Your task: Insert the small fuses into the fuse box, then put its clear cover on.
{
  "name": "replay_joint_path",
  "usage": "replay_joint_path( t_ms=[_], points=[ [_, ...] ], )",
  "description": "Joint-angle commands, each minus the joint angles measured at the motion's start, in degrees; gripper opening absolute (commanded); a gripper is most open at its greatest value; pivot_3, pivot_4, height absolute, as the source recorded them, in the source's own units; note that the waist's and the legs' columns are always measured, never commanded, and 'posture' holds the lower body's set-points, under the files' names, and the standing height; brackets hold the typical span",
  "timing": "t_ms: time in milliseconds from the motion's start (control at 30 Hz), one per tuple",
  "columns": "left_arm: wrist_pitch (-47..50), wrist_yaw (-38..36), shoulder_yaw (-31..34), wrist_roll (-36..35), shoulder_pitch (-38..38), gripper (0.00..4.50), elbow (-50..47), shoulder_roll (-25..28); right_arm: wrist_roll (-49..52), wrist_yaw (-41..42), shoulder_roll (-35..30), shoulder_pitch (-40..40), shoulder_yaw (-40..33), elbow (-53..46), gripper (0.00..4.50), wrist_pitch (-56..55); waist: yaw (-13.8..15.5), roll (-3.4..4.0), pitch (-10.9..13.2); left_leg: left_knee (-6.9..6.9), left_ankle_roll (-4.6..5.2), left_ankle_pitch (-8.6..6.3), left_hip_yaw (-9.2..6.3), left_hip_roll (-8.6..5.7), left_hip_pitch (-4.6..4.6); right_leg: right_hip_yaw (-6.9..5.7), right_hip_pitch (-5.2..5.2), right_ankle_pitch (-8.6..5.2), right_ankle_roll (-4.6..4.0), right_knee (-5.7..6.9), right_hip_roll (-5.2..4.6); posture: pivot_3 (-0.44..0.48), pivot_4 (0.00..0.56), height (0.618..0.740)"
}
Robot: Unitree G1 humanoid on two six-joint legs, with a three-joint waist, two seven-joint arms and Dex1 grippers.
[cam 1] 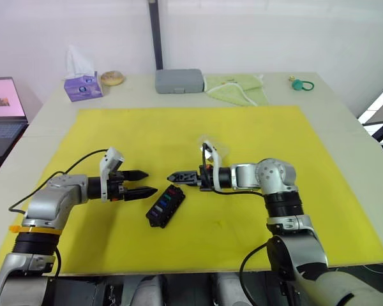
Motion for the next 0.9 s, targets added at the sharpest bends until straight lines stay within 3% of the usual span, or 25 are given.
replay_joint_path(
  t_ms=[33,333,433,667,700,900],
  points=[
    [-0.8,0.3,0.9,-0.4,-0.4,4.50,-1.6,0.2,-0.2,0.6,2.3,1.0,3.6,1.7,4.42,2.4,0.0,0.00,0.0,-0.04,0.00,0.00,0.00,0.00,0.00,0.00,-0.02,-0.01,-0.02,0.01,0.00,0.000,0.150,0.737],
    [-1.2,0.7,0.2,0.3,-1.5,4.50,-0.7,-0.2,-2.7,2.3,2.4,1.0,6.9,4.1,4.42,0.2,-0.1,0.00,0.0,-0.07,-0.02,0.01,0.00,0.01,0.05,0.00,-0.04,-0.02,-0.06,0.04,0.00,0.000,0.150,0.737],
    [-1.0,0.3,0.1,0.2,-1.4,4.50,-0.9,-0.2,-3.5,1.6,2.6,0.3,5.0,5.6,3.67,-0.5,-0.1,0.01,0.0,-0.07,-0.02,0.01,0.00,0.02,0.07,-0.01,-0.04,-0.03,-0.08,0.05,0.01,0.000,0.150,0.737],
    [-1.4,0.2,0.0,0.5,-1.6,4.50,-0.5,-0.5,-3.6,0.6,2.9,1.1,3.2,4.1,0.25,0.5,0.1,0.01,0.0,-0.13,-0.03,0.01,0.00,0.02,0.03,0.00,-0.09,-0.03,-0.09,0.02,-0.04,0.000,0.150,0.737],
    [-1.4,0.2,-0.1,0.5,-1.7,4.50,-0.3,-0.6,-3.7,0.1,3.2,1.2,2.7,4.1,0.03,0.6,0.1,0.00,0.0,-0.12,-0.04,0.01,-0.01,0.02,0.03,0.00,-0.08,-0.03,-0.09,0.02,-0.06,0.000,0.150,0.737],
    [-1.7,-0.4,-0.5,0.9,-2.0,4.50,0.1,-0.9,-3.4,-2.3,4.3,1.9,-1.4,2.8,0.03,0.7,0.1,-0.01,0.0,-0.13,-0.30,0.15,-0.04,0.00,0.02,-0.03,-0.05,-0.01,-0.13,0.02,-0.20,0.000,0.150,0.737]
  ],
)
